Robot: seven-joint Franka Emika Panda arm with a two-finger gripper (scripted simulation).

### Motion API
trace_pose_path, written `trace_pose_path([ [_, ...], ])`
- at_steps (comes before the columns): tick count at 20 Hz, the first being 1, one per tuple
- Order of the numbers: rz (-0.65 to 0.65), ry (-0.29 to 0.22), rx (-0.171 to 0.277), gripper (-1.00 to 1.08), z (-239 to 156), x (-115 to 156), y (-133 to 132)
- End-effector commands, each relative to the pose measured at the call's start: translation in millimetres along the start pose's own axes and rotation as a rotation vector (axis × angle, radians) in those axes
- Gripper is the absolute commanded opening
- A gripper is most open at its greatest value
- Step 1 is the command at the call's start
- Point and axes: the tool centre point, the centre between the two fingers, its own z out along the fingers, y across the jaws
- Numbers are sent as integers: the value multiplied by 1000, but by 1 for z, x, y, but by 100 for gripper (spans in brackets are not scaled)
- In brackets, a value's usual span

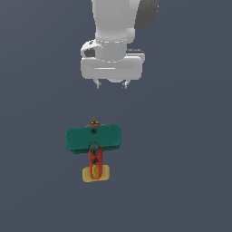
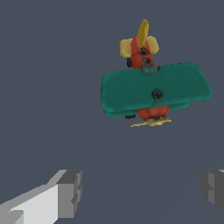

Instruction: Pick up the object and move it to a goal position.

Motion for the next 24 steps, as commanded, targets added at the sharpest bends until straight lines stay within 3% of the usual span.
trace_pose_path([
  [1, 0, 0, 0, 68, 0, 0, 0],
  [12, 28, -42, 39, 68, 15, -4, 0],
  [24, 119, -171, 163, 68, 58, -20, -2],
])
